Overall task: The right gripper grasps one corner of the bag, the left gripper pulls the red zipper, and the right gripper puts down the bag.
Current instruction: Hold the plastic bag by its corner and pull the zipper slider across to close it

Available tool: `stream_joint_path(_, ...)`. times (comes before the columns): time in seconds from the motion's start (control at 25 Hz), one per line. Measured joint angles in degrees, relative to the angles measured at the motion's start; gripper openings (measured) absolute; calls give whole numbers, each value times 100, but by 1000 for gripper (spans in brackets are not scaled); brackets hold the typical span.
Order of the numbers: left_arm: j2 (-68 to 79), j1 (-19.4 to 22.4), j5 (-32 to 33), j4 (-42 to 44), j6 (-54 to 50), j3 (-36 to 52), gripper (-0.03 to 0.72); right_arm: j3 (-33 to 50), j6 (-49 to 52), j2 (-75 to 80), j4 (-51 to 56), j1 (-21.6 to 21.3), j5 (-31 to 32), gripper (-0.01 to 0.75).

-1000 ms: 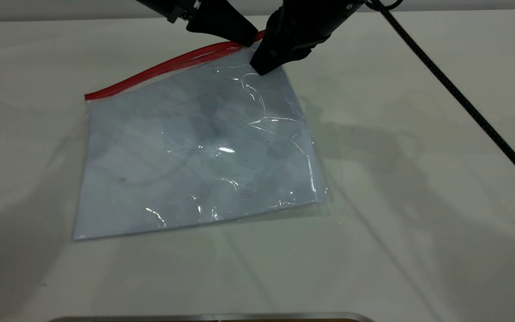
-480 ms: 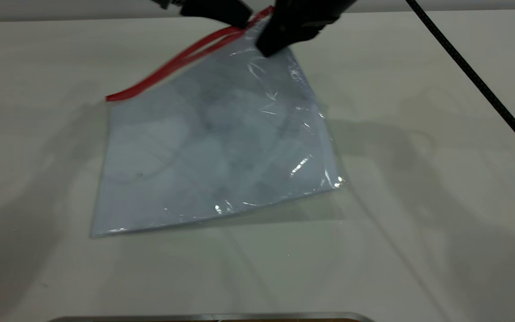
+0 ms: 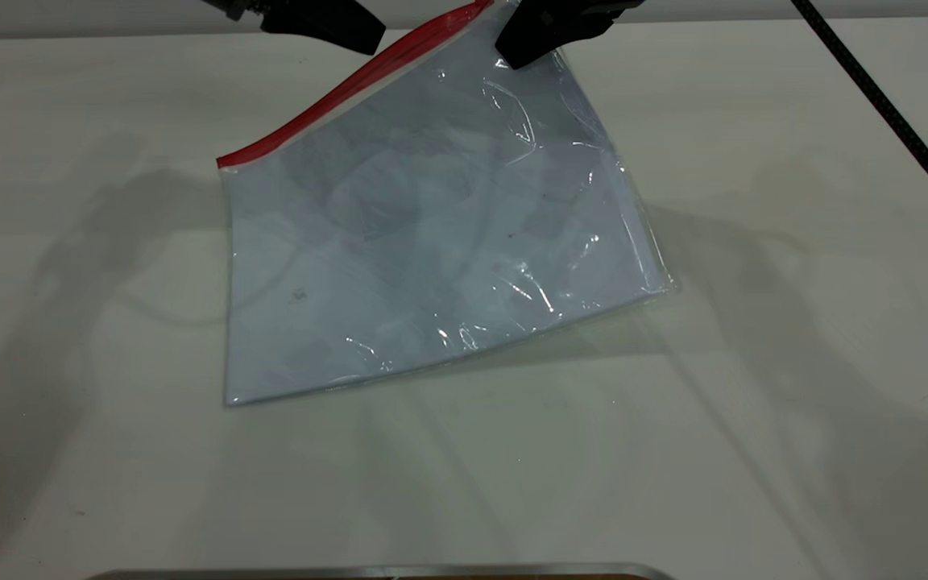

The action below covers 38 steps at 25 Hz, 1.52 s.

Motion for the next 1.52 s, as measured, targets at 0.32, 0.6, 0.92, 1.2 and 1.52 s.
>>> stream_joint_path(0.32, 0, 0, 336, -104, -7, 0, 166, 0, 0, -12, 6, 0, 311, 38)
stream_joint_path(0.6, 0, 0, 388, -250, -7, 0, 299, 0, 0, -12, 144, 0, 338, 76)
stream_joint_path(0.92, 0, 0, 739, -489, 2, 0, 308, 0, -80, -12, 160, 53, 457, 33)
stream_joint_path(1.2, 0, -113, 813, -436, 129, 0, 308, 0, -93, -12, 160, 59, 530, 33)
stream_joint_path(1.52, 0, -356, 883, -275, 308, -119, 351, 0, -93, -12, 160, 59, 627, 33)
